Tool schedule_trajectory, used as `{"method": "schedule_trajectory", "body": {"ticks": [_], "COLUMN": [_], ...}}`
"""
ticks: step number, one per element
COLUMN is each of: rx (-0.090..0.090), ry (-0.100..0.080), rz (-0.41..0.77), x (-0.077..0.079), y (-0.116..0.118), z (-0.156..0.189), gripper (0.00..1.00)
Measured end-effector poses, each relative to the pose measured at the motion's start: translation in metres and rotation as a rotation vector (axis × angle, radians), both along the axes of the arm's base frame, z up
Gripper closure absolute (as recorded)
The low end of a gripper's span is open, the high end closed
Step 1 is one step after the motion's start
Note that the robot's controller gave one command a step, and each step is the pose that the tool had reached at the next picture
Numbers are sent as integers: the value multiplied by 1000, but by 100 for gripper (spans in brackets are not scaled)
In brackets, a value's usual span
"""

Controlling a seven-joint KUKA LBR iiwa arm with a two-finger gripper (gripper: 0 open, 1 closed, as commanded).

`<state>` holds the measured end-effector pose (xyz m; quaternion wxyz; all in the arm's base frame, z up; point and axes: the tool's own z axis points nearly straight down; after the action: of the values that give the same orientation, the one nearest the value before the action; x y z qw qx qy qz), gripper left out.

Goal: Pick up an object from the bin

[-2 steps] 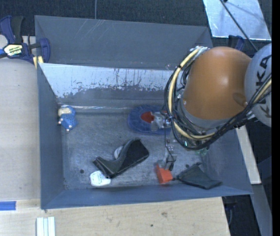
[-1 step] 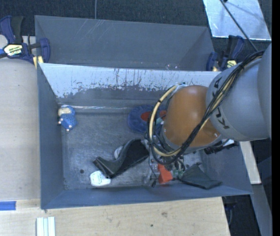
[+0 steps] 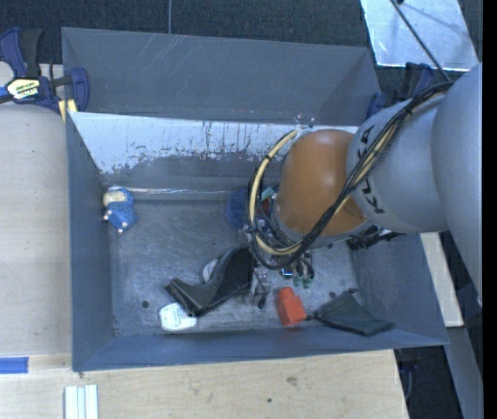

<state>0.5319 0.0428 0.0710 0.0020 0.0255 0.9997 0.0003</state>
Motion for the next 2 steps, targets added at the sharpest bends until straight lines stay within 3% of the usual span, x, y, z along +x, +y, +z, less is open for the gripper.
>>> {"method": "schedule_trajectory", "body": {"ticks": [1,2], "rx": [-1,0], "ry": [1,-8], "rz": [-3,23], "x": [-1,12], "y": [-1,-10], "z": [1,199], "gripper": [100,100]}}
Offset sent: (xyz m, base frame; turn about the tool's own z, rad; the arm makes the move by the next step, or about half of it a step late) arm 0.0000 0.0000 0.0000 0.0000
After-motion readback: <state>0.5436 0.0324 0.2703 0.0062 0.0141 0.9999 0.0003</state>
